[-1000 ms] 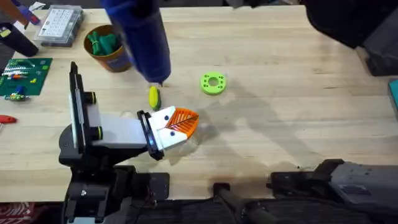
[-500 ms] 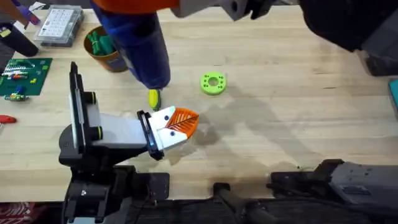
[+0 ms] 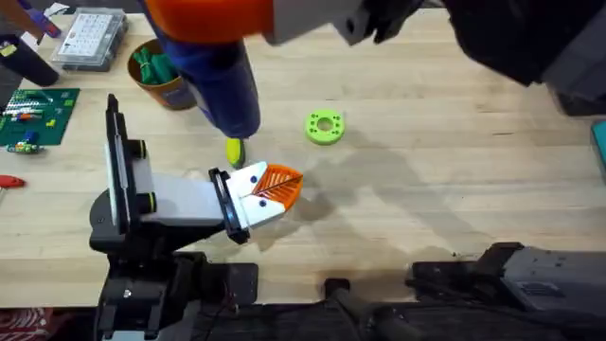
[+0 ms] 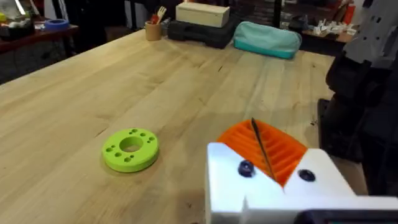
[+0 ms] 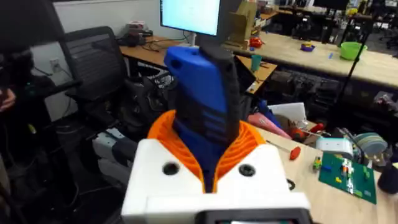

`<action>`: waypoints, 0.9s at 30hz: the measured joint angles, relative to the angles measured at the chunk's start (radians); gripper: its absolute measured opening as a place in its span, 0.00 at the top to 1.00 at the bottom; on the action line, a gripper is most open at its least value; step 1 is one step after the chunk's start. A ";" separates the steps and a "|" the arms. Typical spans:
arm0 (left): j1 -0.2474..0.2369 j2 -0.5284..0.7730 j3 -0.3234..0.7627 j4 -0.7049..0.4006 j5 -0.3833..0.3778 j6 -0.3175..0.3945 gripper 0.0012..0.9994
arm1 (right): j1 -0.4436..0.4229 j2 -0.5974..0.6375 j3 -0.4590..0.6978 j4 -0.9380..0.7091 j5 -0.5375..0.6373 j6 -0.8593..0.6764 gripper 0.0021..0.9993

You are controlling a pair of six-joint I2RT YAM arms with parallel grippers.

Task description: Pick up the gripper from the table and insert it into the empty holder that is missing its gripper. Then pick up a screw, insert it into the mounting hole, and use the screwdriver to tighten it. Finally, clean up the table by picking up the vegetable and placing it into the bucket.

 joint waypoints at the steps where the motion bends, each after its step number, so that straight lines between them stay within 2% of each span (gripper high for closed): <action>1: 0.000 0.000 0.000 0.000 0.000 0.000 0.98 | 0.000 0.000 -0.008 0.004 0.000 -0.001 0.96; 9: 0.000 0.000 0.000 0.000 0.000 0.000 0.98 | 0.018 0.000 -0.089 0.121 0.002 -0.005 0.96; 27: 0.000 0.000 0.000 0.000 0.000 0.000 0.98 | 0.018 0.000 -0.159 0.145 0.021 -0.004 0.96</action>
